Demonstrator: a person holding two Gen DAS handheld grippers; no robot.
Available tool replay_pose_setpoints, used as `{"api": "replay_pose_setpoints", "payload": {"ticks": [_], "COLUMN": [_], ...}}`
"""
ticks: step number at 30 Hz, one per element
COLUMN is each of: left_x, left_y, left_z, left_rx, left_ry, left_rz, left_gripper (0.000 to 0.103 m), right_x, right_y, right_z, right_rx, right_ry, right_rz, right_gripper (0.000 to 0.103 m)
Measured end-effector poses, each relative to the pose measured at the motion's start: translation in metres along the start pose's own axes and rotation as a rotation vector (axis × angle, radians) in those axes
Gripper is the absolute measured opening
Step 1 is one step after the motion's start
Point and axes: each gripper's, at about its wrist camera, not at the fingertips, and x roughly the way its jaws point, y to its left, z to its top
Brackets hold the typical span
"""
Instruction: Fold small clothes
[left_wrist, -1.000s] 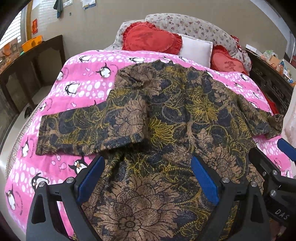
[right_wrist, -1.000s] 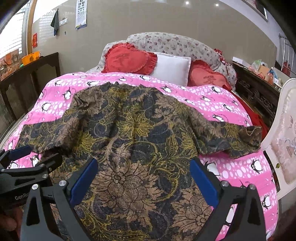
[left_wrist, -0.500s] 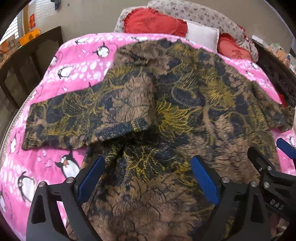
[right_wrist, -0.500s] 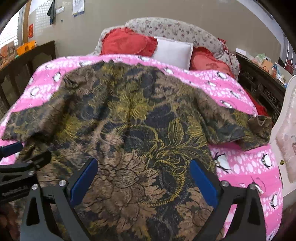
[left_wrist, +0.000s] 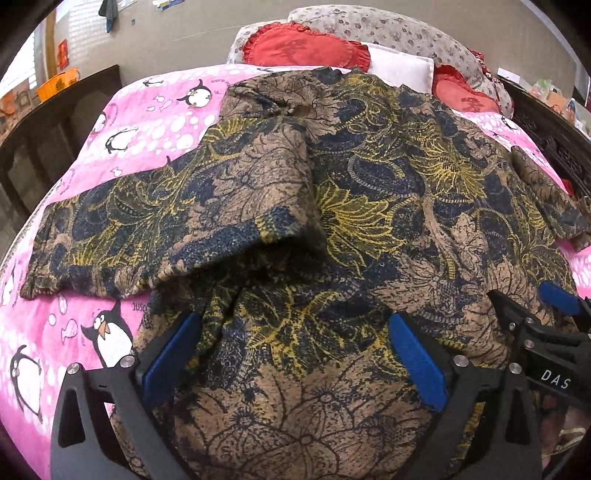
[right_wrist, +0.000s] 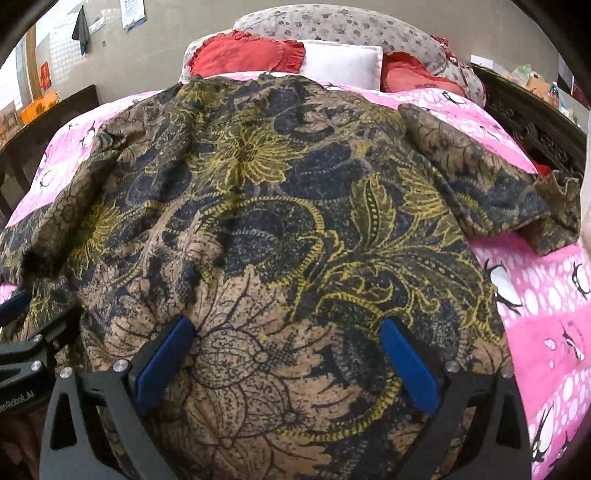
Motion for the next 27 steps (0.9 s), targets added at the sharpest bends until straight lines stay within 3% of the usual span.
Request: {"api": "replay_pose_setpoints", "payload": {"ticks": [10,12,13,16,21,24,27], "left_x": [0.002,-0.003,-0.013,-0.055,-0.09,-0.079,-0.041], "left_y": [0.003,0.007,0.015,0.067,0.174,0.242,0.288], "left_z": [0.003,0.005,0.006,0.014,0.014,0.011,0.002], "left_rx": [-0.009,-0.017,-0.046,-0.211,-0.403,-0.545,-0.755], "left_ry": [0.005,0.016,0.016,-0.068,-0.166,-0.132,-0.023], "left_rz": [-0.007,-0.031,-0.064,-0.173,-0.204,-0.228,-0.381], "left_gripper": [0.088,0.084,0.076,0.074,0.077,0.077,0.077], "right_x": [0.001,0.001,0.001,0.0,-0.004,-0.004,-0.004], "right_y": [0.001,0.002,0.002,0.004,0.006,0.006,0.006], "right_z": [0.001,0.003,0.003,0.002,-0.002,-0.002,-0.002], "right_rx": [-0.003,-0.004,-0.006,-0.013,-0.02,-0.02,-0.019], "right_ry": [0.001,0.002,0.003,-0.001,-0.008,-0.008,-0.008], "right_rz": [-0.004,-0.006,-0.009,-0.015,-0.026,-0.026,-0.025], "right_gripper": [0.103,0.103,0.103,0.103,0.103,0.103,0.103]}}
